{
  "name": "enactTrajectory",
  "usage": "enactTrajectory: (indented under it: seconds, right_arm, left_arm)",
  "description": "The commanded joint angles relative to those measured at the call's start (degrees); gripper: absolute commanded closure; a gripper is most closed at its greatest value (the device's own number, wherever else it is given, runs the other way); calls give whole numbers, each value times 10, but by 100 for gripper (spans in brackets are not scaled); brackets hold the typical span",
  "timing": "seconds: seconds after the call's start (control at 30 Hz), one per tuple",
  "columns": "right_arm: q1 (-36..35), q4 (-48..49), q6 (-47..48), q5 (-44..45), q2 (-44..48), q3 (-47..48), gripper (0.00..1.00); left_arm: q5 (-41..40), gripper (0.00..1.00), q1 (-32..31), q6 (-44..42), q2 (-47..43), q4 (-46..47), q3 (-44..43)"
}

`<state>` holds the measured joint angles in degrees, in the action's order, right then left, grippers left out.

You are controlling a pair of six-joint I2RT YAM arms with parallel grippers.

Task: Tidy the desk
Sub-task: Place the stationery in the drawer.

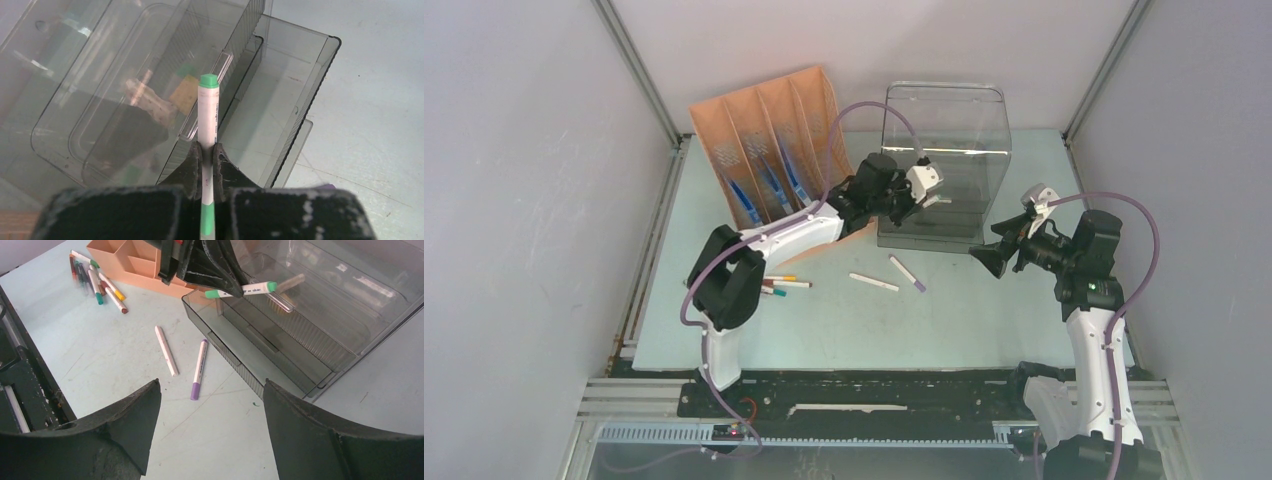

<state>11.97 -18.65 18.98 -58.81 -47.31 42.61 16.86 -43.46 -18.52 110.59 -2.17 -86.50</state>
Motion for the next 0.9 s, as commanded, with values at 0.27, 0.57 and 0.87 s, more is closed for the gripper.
enactTrajectory:
  seconds: [0.27, 0.57, 0.87]
  right_arm:
    - [-5, 2, 12, -3, 0, 22, 18]
    - [-5, -5, 23, -8, -3, 22, 18]
    - [-29, -18, 44, -34, -11, 22, 18]
  left_arm:
    - [-37, 70, 8, 0, 24, -47, -71]
    - [-4, 55, 14, 40, -48, -3, -13]
    - [23, 31, 27, 106, -148, 70, 87]
